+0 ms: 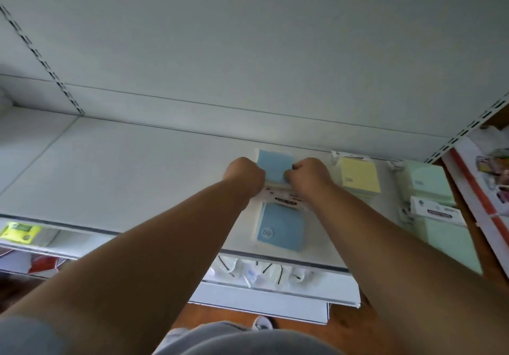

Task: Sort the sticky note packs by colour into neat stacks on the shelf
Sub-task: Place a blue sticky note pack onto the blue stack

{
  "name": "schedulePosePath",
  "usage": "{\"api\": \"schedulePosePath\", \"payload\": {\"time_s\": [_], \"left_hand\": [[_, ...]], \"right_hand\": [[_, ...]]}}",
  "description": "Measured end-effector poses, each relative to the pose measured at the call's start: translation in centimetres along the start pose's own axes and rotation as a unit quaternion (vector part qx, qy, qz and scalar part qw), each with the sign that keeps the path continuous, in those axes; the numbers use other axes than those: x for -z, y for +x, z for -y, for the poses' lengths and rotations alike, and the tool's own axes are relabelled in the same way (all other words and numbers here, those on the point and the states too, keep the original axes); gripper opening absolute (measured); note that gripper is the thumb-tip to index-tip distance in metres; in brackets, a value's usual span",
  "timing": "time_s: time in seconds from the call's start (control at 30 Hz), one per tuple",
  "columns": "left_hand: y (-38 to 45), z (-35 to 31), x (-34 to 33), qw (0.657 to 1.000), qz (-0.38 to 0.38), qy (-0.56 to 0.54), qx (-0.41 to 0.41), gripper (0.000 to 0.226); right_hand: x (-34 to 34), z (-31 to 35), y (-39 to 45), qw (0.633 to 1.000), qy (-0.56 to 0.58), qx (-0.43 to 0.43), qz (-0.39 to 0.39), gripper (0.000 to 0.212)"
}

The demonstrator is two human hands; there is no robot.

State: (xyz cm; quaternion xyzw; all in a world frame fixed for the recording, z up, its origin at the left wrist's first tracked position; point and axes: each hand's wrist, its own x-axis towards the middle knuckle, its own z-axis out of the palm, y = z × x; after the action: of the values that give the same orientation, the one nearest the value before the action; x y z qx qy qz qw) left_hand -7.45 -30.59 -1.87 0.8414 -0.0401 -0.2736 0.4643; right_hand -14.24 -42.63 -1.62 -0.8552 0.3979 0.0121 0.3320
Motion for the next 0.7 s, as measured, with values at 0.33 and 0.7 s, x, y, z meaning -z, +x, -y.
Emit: {"api": "schedulePosePath", "payload": {"time_s": [0.33, 0.7], "left_hand": [[0.7, 7.4, 10.4, 0.956, -0.192, 0.103, -0.197, 0.035], [7.3, 12.7, 28.1, 0.925, -0.237, 0.161, -0.252, 0.020]], "right_hand": [[-8.2, 8.9, -3.7, 0.975, 0.074, 0.186, -0.095, 0.017], [-21.1, 23.3, -5.8, 0.956, 0.129, 0.205, -0.164, 0.012]]}}
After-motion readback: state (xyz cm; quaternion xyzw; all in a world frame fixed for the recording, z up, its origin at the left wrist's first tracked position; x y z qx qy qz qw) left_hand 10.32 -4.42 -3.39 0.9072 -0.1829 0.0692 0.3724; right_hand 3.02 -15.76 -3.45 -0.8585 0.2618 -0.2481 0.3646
